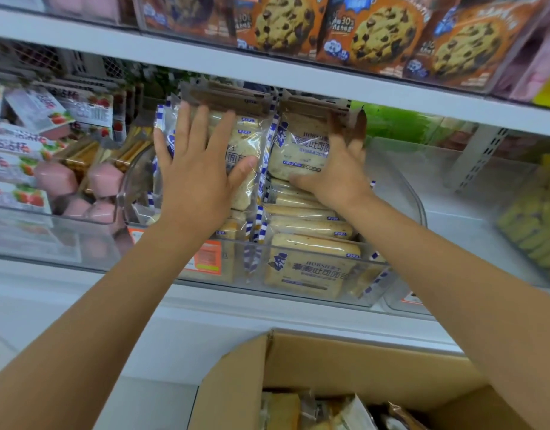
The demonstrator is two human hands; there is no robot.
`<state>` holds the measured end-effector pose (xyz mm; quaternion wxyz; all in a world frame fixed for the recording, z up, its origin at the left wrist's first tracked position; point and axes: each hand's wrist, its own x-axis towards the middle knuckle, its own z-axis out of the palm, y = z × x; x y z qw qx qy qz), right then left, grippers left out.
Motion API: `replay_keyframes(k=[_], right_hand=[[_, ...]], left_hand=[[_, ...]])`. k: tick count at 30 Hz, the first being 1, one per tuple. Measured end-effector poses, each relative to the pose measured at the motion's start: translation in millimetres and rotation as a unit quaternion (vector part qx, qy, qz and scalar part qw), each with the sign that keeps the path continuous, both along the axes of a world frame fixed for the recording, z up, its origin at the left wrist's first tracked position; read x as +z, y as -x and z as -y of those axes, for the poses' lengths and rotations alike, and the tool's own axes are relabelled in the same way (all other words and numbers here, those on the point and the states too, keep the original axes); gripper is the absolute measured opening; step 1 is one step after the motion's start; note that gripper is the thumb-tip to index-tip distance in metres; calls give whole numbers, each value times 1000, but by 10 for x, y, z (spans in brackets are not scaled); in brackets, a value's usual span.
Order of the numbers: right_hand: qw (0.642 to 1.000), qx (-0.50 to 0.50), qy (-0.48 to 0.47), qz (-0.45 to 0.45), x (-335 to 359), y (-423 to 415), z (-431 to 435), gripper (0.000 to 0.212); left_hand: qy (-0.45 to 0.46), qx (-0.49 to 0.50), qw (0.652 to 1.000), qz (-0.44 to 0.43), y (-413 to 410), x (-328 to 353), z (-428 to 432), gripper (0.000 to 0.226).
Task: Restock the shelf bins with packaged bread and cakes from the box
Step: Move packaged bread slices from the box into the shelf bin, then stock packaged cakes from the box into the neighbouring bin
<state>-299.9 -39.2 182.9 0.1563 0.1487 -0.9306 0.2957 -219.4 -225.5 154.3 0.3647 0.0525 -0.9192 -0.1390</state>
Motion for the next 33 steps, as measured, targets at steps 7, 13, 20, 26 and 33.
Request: replay_keyframes(k=[7,13,20,26,33], right_hand=[[997,25,-75,-10,33,176,-112,123],[969,19,-217,-116,27,197,-131,106],[968,26,-226,-106,107,228,-94,119],[968,72,-197,-135,40,408,-109,121],[960,30,-254,-114,87,251,-121,97]], left_hand=[[-1,-2,1000,-9,11,-8,13,66],[2,0,1000,0,7,2,2,65],[4,4,1000,0,0,3,0,65],[6,7,1000,0,24,-12,2,65],[7,4,1000,12,24,-6,1,65]])
